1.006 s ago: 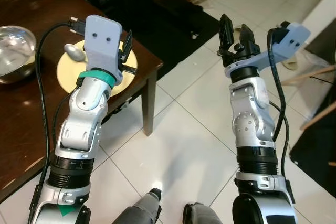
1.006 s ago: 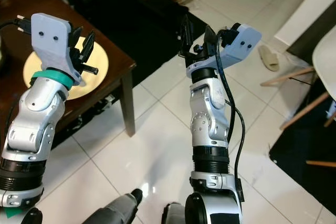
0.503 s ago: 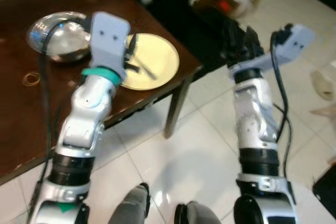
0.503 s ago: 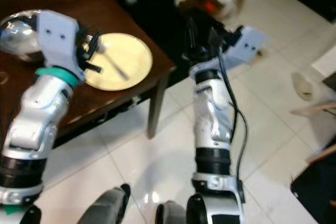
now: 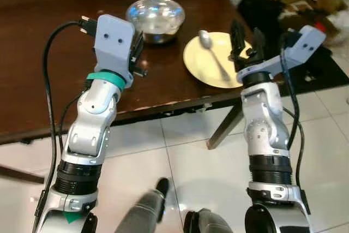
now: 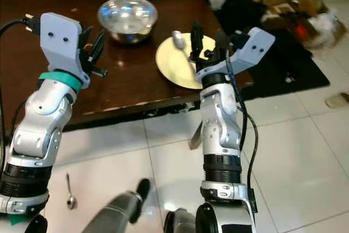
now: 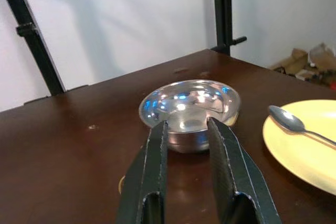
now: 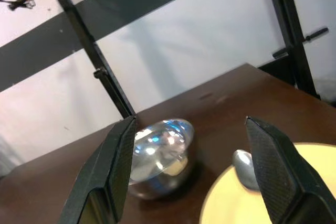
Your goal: Setting the table
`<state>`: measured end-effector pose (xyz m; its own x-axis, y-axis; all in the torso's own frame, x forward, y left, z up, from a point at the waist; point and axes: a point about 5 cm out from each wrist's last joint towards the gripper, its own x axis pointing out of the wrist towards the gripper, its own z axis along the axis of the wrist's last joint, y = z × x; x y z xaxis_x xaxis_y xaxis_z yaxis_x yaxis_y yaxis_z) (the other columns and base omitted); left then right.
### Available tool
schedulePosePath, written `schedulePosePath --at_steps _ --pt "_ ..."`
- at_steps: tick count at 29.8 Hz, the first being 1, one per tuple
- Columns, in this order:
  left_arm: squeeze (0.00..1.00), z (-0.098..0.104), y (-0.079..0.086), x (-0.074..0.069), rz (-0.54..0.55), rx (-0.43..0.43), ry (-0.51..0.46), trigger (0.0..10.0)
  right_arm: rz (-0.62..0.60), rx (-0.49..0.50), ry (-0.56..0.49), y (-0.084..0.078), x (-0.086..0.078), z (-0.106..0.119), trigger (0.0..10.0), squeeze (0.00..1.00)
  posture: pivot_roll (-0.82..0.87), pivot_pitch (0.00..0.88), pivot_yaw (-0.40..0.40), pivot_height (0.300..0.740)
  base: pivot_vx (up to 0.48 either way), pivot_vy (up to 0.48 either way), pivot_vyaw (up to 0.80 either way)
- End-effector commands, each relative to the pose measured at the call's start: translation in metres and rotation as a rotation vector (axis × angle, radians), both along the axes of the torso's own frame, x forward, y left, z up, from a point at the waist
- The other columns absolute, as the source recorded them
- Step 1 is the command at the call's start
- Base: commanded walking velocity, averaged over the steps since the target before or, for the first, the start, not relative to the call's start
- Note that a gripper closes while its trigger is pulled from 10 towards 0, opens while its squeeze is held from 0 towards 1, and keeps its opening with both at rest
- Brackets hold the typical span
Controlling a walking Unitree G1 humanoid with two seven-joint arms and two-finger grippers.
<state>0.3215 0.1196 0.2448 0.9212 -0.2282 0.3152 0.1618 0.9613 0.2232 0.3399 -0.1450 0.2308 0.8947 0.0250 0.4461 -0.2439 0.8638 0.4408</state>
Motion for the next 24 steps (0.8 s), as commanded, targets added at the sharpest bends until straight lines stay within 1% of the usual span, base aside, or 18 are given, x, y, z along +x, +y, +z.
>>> schedulePosePath --at_steps 1,3,6,10,11,15,24 --pt "0.0 -0.005 0.003 0.0 0.012 0.015 0.019 10.0 0.006 0.0 0.016 0.002 -0.001 -0.004 10.0 0.0 0.19 0.086 -0.002 0.74 0.0 0.0 0.78" --pt "0.0 -0.006 0.002 0.001 0.013 0.019 0.021 10.0 -0.001 -0.002 0.022 0.001 0.0 -0.004 10.0 0.0 0.19 0.089 -0.004 0.74 0.0 0.0 0.78" --pt "0.0 -0.007 0.003 0.002 0.018 0.028 0.028 10.0 -0.047 0.001 0.055 -0.003 0.002 -0.008 10.0 0.0 0.19 0.089 -0.004 0.74 0.0 0.0 0.7" --pt "0.0 -0.008 0.003 0.003 0.018 0.046 0.024 10.0 -0.092 0.022 0.082 -0.01 0.004 -0.01 10.0 0.0 0.19 0.093 -0.003 0.74 0.0 0.0 0.0" --pt "0.0 -0.008 0.004 0.004 0.025 0.057 0.022 10.0 -0.114 0.027 0.082 -0.014 0.004 -0.01 10.0 0.0 0.19 0.094 -0.002 0.74 0.472 0.0 0.0" --pt "0.0 -0.009 0.004 0.006 0.028 0.058 0.023 10.0 -0.142 0.028 0.072 -0.018 0.002 -0.009 10.0 0.0 0.19 0.096 0.0 0.74 0.472 0.0 0.0" --pt "0.0 -0.007 0.003 0.007 0.021 0.062 0.015 10.0 -0.158 0.037 0.062 -0.02 0.001 -0.007 10.0 0.0 0.18 0.1 0.003 0.74 0.475 0.0 0.0"
